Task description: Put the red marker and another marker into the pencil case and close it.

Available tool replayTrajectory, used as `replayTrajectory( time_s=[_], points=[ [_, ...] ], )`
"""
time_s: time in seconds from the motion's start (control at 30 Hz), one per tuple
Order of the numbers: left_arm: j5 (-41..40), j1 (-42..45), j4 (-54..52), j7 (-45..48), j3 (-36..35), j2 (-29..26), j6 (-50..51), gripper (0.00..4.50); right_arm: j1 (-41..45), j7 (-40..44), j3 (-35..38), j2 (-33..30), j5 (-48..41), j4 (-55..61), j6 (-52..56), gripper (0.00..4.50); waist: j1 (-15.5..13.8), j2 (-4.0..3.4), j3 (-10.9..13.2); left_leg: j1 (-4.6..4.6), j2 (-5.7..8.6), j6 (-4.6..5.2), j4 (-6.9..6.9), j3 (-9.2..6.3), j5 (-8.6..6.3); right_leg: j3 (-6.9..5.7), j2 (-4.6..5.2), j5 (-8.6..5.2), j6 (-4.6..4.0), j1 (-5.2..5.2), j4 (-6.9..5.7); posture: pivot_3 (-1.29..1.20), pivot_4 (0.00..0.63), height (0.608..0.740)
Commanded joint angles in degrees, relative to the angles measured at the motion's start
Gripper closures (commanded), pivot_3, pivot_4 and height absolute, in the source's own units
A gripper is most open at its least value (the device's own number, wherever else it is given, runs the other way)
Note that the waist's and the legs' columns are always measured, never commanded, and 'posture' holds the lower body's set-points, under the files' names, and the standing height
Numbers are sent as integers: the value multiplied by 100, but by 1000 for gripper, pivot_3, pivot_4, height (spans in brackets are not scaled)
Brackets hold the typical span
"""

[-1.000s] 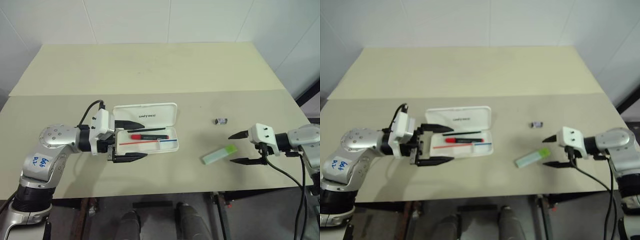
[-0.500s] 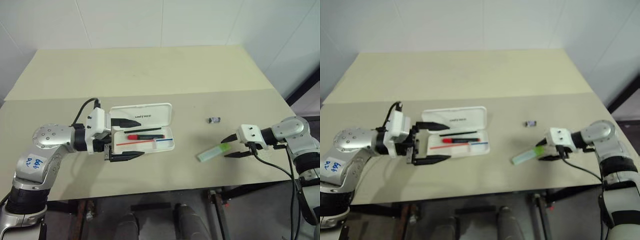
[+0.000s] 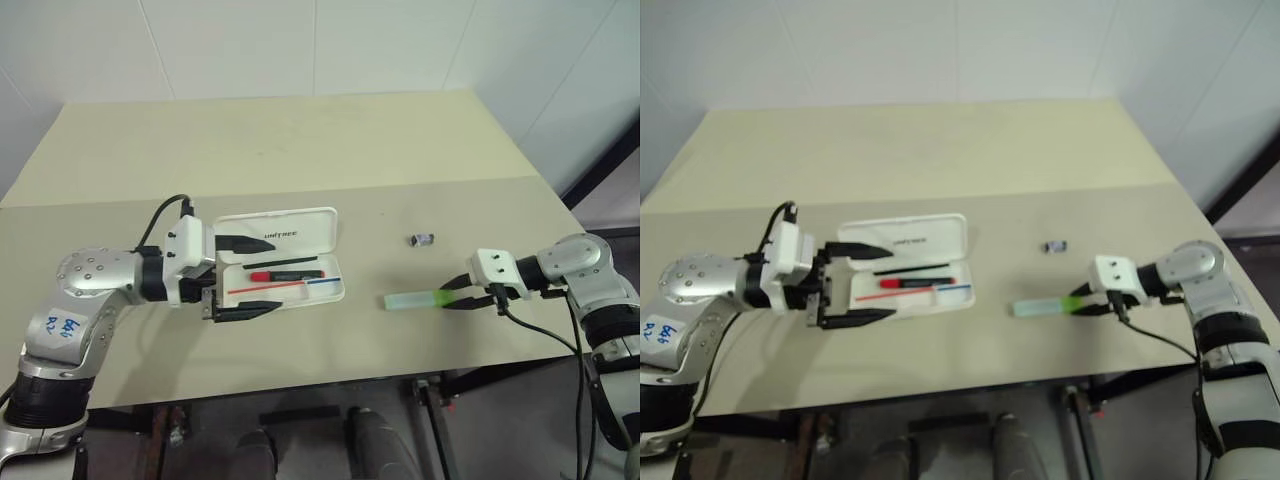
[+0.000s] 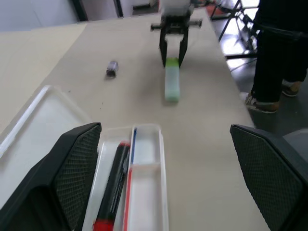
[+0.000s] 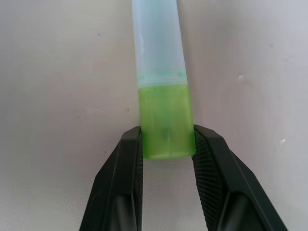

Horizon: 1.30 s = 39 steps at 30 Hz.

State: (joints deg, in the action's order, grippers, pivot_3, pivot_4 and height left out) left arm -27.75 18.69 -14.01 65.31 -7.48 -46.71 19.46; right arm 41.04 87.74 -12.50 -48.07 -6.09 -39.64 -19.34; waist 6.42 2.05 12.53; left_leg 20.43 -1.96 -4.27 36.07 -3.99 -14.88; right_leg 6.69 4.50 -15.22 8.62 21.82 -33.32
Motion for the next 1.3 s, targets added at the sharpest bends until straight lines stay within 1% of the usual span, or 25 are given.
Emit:
replayTrajectory(
  time_s=[0.03,0.13,0.23,0.3,0.4,0.57,0.73,0.8,1.0,1.3],
  points=[
    [-3,-209,146,169,-337,-183,-312,0,-176,307,345,-238,-628,1418,851,3398,-16,-5,2,7,0,-2,-1,0,-1,2,0,-9,0,16,-18,0,150,740],
    [-39,-448,303,239,-533,-266,-437,0,-389,183,419,-284,-1022,2462,1563,3398,-61,-7,3,64,0,-2,-6,-3,-1,0,0,-12,14,91,-69,0,150,740],
    [-20,-645,433,313,-712,-361,-575,0,-433,-96,401,-129,-1357,3307,2294,3398,-110,-8,3,78,-2,-1,-12,-8,-7,-7,0,-8,42,114,-83,0,150,740],
    [-3,-770,508,385,-819,-442,-664,0,-425,-352,244,102,-1389,3766,2684,3398,-145,-8,3,85,-2,-4,-14,-7,-12,-7,0,-11,40,124,-81,0,150,740],
    [-3,-842,561,395,-883,-511,-732,0,-375,-691,37,418,-1213,4107,3082,3398,-170,-7,3,90,-2,-8,-15,-6,-17,-9,0,-20,25,126,-73,0,150,740],
    [14,-947,599,391,-1002,-599,-742,0,-48,-1410,-388,1209,-778,4216,3524,3398,-201,-7,3,123,-2,-10,-11,-3,-17,-10,2,-19,27,159,-71,0,150,740],
    [11,-1013,578,375,-1023,-650,-738,0,326,-1794,-739,1783,-397,4012,3817,3398,-183,-7,3,125,-3,-10,-24,-3,-17,-15,1,-13,40,178,-88,0,150,740],
    [39,-1061,615,408,-1044,-695,-772,0,514,-1961,-987,2037,-128,3807,3889,3398,-174,-7,3,125,-4,-10,-26,-3,-17,-16,1,-12,44,178,-87,0,150,740],
    [61,-1105,749,480,-1119,-802,-813,0,669,-1969,-1390,2335,219,3607,4034,3398,-169,-7,2,125,-4,-10,-41,-3,-17,-19,1,-11,49,183,-87,0,150,740],
    [74,-1154,732,452,-1103,-803,-829,0,829,-1990,-1600,2746,394,3341,4334,3398,-158,-6,2,125,-5,-10,-50,-4,-17,-22,1,-14,52,187,-90,0,150,740]
  ],
)
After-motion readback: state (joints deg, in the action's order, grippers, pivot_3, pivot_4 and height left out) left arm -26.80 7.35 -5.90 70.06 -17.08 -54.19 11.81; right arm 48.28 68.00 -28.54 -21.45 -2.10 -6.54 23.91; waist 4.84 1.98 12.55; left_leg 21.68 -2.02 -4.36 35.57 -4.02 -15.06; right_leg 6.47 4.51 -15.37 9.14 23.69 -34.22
